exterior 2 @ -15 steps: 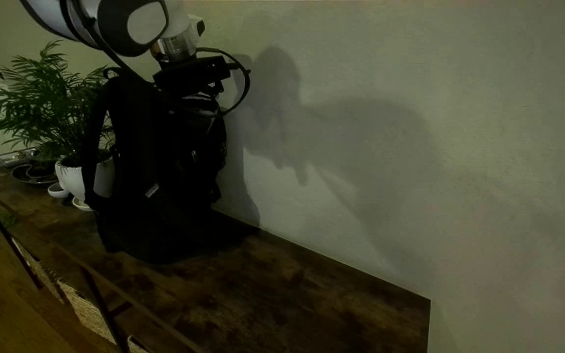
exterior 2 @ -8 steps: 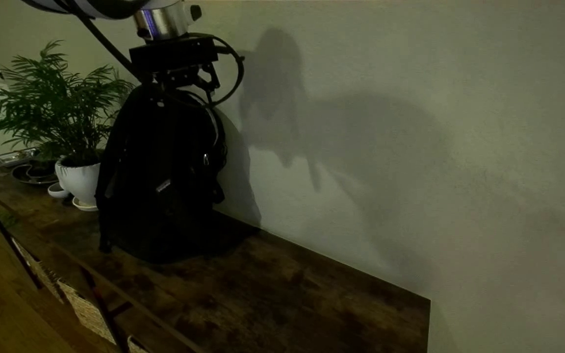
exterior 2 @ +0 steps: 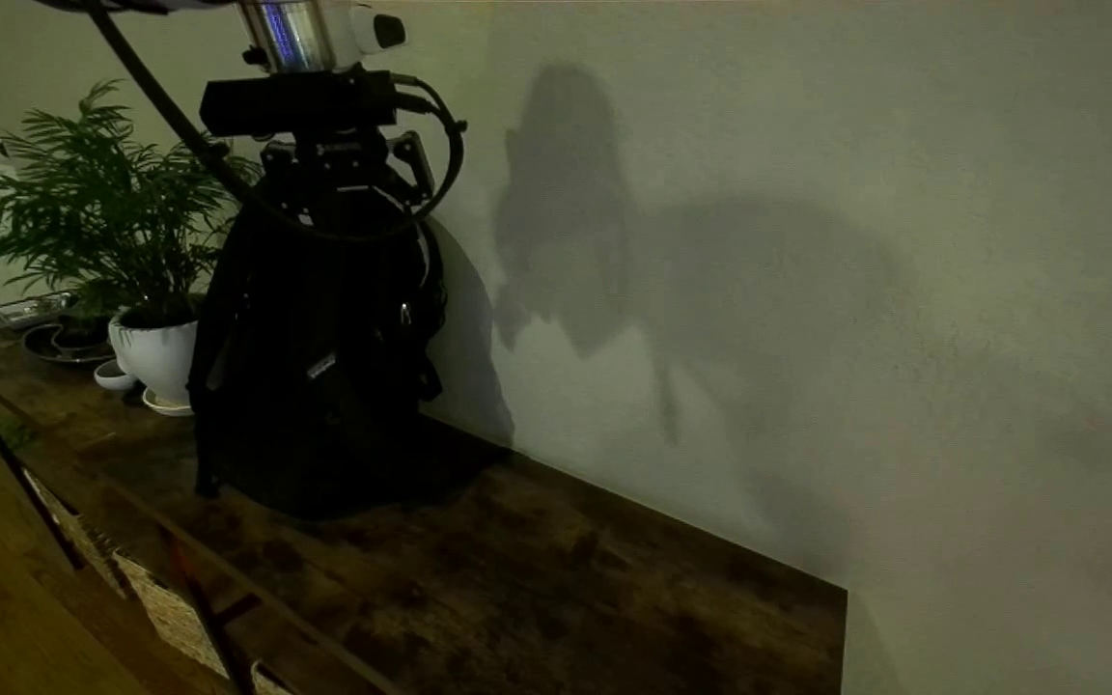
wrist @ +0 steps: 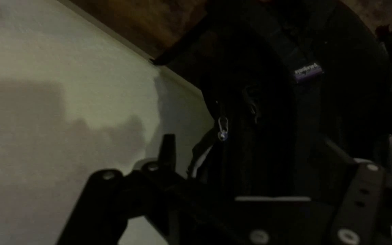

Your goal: Put the black wallet in the black bag

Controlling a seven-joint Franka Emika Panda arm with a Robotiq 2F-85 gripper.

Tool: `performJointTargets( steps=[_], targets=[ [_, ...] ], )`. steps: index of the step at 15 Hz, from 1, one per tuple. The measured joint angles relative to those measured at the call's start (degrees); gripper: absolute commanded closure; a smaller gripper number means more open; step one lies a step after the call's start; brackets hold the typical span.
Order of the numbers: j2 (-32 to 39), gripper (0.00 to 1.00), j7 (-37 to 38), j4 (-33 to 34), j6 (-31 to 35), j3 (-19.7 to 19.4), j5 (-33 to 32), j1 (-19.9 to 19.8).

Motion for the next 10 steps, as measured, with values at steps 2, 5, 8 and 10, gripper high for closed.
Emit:
performJointTargets(
  steps=[2,5,8,10],
  targets=[
    [-0.57,0.0,4.85,-2.2,0.0,-1.53,-2.1,0.04],
    [-0.63,0.0,10.04,-5.41,-0.21,-3.44,-4.13,0.04],
    [-0.55,0.0,11.17,-8.49,-1.32,-4.36,-4.33,0.03],
    [-0.53,0.0,11.17,-9.72,-1.33,-4.46,-4.33,0.03]
  ],
)
